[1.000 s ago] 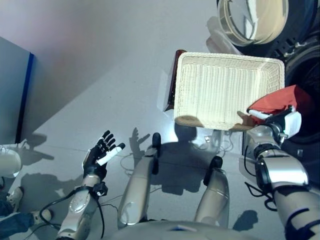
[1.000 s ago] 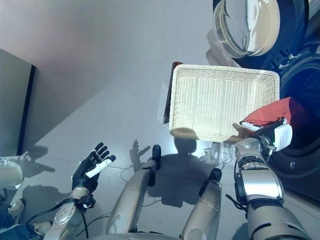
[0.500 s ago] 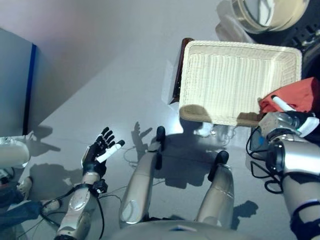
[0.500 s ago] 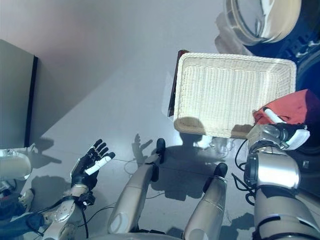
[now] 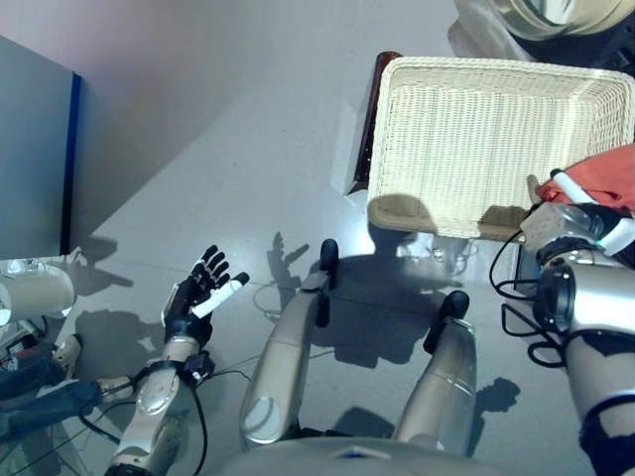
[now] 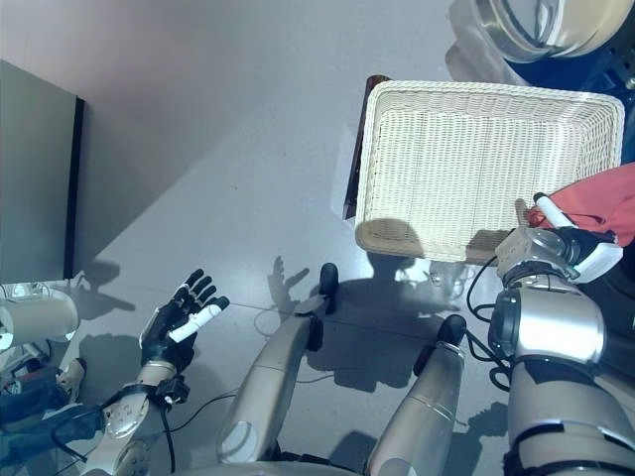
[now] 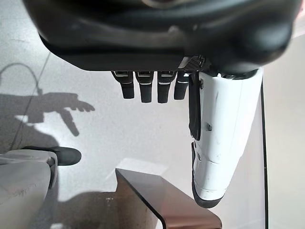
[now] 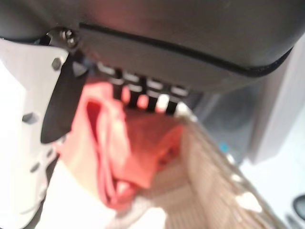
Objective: Pick up the clothes and place them into the washing machine
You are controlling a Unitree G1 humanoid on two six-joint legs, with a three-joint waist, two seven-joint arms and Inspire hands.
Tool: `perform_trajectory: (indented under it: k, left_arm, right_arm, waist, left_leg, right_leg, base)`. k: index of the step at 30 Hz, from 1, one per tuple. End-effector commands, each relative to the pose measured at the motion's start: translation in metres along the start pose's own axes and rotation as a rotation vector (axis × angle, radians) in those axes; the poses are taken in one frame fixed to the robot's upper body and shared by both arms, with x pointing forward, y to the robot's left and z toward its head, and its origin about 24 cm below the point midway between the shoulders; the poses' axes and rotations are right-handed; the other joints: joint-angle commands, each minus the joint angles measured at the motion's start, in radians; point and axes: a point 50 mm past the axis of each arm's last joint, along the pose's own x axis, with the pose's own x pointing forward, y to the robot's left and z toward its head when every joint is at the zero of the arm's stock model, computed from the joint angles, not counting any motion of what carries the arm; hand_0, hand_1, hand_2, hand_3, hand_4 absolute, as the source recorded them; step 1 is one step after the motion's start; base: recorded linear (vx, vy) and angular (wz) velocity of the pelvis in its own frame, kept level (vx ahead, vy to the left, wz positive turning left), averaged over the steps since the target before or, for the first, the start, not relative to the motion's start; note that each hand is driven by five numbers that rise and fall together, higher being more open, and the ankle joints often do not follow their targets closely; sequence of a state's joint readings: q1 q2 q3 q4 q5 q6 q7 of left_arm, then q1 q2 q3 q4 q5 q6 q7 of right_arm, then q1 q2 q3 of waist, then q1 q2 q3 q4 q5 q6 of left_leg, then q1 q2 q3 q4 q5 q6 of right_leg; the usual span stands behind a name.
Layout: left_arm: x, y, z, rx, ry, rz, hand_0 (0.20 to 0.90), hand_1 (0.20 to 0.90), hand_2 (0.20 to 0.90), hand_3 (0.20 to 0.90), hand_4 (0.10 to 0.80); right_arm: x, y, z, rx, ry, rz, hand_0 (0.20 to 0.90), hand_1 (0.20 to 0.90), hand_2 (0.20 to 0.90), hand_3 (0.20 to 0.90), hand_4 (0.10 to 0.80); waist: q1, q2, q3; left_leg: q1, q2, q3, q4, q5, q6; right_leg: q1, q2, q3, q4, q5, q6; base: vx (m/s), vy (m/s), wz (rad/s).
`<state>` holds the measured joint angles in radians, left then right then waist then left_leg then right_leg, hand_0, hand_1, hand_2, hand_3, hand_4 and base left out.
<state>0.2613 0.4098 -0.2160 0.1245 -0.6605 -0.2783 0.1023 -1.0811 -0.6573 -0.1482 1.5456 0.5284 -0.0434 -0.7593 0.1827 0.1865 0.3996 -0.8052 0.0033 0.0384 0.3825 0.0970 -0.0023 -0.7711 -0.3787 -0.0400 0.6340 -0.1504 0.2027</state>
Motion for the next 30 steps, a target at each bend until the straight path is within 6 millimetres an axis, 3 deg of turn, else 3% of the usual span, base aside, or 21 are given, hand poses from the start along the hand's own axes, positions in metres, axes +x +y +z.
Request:
perform_trajectory:
  k: [1,3,4,5,6,7,9,10,14,15,16,20,22,28,30]
  left_arm:
    - [-0.007,0.014,0.031,0.036,-0.14,0.024,0.9,0.9,0.9,0.9,0.8]
    - [-0.008,0.015,0.034,0.033,-0.153,0.024,0.9,0.9,0.9,0.9,0.8]
    - [-0.008,0.015,0.035,0.027,-0.157,0.026,0.9,0.9,0.9,0.9,0.8]
    - [-0.008,0.015,0.036,0.025,-0.164,0.029,0.9,0.9,0.9,0.9,0.8]
    - [-0.008,0.015,0.036,0.024,-0.164,0.029,0.9,0.9,0.9,0.9,0.8]
    - [-0.008,0.016,0.038,0.022,-0.171,0.031,0.9,0.9,0.9,0.9,0.8]
    - [-0.008,0.015,0.038,0.022,-0.17,0.027,0.9,0.9,0.9,0.9,0.8]
    - [-0.008,0.014,0.038,0.021,-0.171,0.025,0.9,0.9,0.9,0.9,0.8]
    - [-0.007,0.014,0.039,0.018,-0.178,0.027,0.9,0.9,0.9,0.9,0.8]
    - [-0.007,0.014,0.039,0.019,-0.177,0.026,0.9,0.9,0.9,0.9,0.8]
    - [-0.006,0.015,0.038,0.017,-0.176,0.031,0.9,0.9,0.9,0.9,0.8]
    - [-0.006,0.015,0.039,0.013,-0.177,0.036,0.9,0.9,0.9,0.9,0.8]
    - [-0.005,0.016,0.039,0.011,-0.178,0.039,0.9,0.9,0.9,0.9,0.8]
    - [-0.005,0.017,0.037,0.004,-0.163,0.05,0.9,0.9,0.9,0.9,0.8]
    - [-0.005,0.018,0.035,0.001,-0.155,0.053,0.9,0.9,0.9,0.9,0.8]
  right_arm:
    - [0.007,-0.013,0.051,0.065,-0.148,-0.032,0.9,0.9,0.9,0.9,0.8]
    - [0.01,-0.017,0.057,0.068,-0.158,-0.038,0.9,0.9,0.9,0.9,0.8]
    - [0.01,-0.018,0.059,0.069,-0.162,-0.04,0.716,0.716,0.716,0.716,0.669]
    - [0.011,-0.02,0.062,0.074,-0.165,-0.041,0.485,0.485,0.485,0.485,0.504]
    - [0.011,-0.02,0.062,0.075,-0.165,-0.041,0.2,0.2,0.2,0.2,0.3]
    - [0.013,-0.023,0.065,0.085,-0.166,-0.043,0.2,0.2,0.2,0.2,0.3]
    - [0.015,-0.027,0.068,0.106,-0.157,-0.05,0.2,0.2,0.2,0.2,0.3]
    - [0.015,-0.027,0.069,0.117,-0.157,-0.051,0.2,0.2,0.2,0.2,0.3]
    - [0.017,-0.031,0.07,0.165,-0.135,-0.06,0.2,0.2,0.2,0.2,0.3]
    - [0.018,-0.032,0.07,0.165,-0.134,-0.06,0.2,0.2,0.2,0.2,0.3]
    - [0.018,-0.032,0.069,0.172,-0.127,-0.061,0.2,0.2,0.2,0.2,0.3]
    - [0.019,-0.033,0.069,0.202,-0.117,-0.062,0.2,0.2,0.2,0.2,0.3]
    - [0.019,-0.033,0.071,0.253,-0.102,-0.058,0.2,0.2,0.2,0.2,0.3]
    - [0.013,-0.025,0.073,0.343,-0.088,-0.02,0.2,0.2,0.2,0.2,0.3]
    - [0.012,-0.022,0.072,0.345,-0.091,-0.014,0.2,0.2,0.2,0.2,0.3]
  waist:
    - [0.019,0.033,-0.027]
    - [0.019,0.038,-0.025]
    - [0.021,0.039,-0.031]
    - [0.021,0.045,-0.023]
    - [0.022,0.042,-0.03]
    - [0.021,0.05,-0.019]
    - [0.022,0.054,-0.018]
    - [0.023,0.052,-0.025]
    - [0.022,0.057,-0.029]
    - [0.022,0.06,-0.022]
    - [0.022,0.059,-0.032]
    - [0.024,0.064,-0.032]
    - [0.023,0.063,-0.045]
    - [0.016,0.056,-0.041]
    - [0.014,0.05,-0.046]
  left_leg:
    - [-0.035,0.029,-0.008,0.057,-0.086,-0.059]
    - [-0.041,0.027,-0.009,0.059,-0.088,-0.06]
    - [-0.035,0.025,-0.014,0.061,-0.113,-0.065]
    - [-0.048,0.025,-0.01,0.057,-0.085,-0.06]
    - [-0.039,0.023,-0.015,0.06,-0.111,-0.065]
    - [-0.056,0.022,-0.009,0.055,-0.08,-0.06]
    - [-0.064,0.019,-0.009,0.053,-0.077,-0.059]
    - [-0.059,0.016,-0.014,0.055,-0.101,-0.064]
    - [-0.062,0.018,-0.012,0.049,-0.098,-0.065]
    - [-0.071,0.019,-0.007,0.047,-0.073,-0.061]
    - [-0.063,0.018,-0.012,0.048,-0.098,-0.065]
    - [-0.069,0.02,-0.006,0.039,-0.071,-0.06]
    - [-0.062,0.019,-0.009,0.037,-0.095,-0.064]
    - [-0.066,0.024,-0.002,0.023,-0.065,-0.062]
    - [-0.054,0.024,-0.007,0.026,-0.092,-0.068]
  right_leg:
    - [-0.08,0.004,0.027,-0.053,0.122,-0.023]
    - [-0.091,0.0,0.03,-0.048,0.12,-0.022]
    - [-0.088,-0.001,0.034,-0.041,0.094,-0.016]
    - [-0.1,-0.001,0.033,-0.045,0.119,-0.022]
    - [-0.093,-0.001,0.037,-0.039,0.093,-0.017]
    - [-0.11,-0.001,0.036,-0.045,0.121,-0.023]
    - [-0.12,-0.003,0.038,-0.041,0.12,-0.022]
    - [-0.119,-0.005,0.043,-0.031,0.093,-0.017]
    - [-0.131,-0.005,0.048,-0.024,0.09,-0.018]
    - [-0.139,-0.005,0.044,-0.029,0.114,-0.023]
    - [-0.135,-0.004,0.05,-0.02,0.09,-0.018]
    - [-0.147,-0.002,0.048,-0.023,0.112,-0.023]
    - [-0.142,-0.002,0.054,-0.017,0.089,-0.018]
    - [-0.148,0.001,0.052,-0.033,0.118,-0.023]
    - [-0.139,0.002,0.055,-0.025,0.092,-0.019]
  base:
    - [0.0,0.0,0.0]
    - [0.046,-0.001,0.0]
    - [0.0,0.0,0.0]
    - [0.092,-0.004,0.0]
    - [-0.118,0.023,0.0]
    - [0.0,0.0,0.0]
    - [-0.016,0.005,0.05]
    - [0.093,-0.014,0.1]
    - [0.001,0.001,0.04]
    - [0.013,0.002,-0.03]
    - [0.0,0.0,0.0]
    - [0.006,0.001,-0.01]
    - [0.055,-0.005,0.0]
    - [-0.03,0.006,0.0]
    - [0.015,-0.004,-0.01]
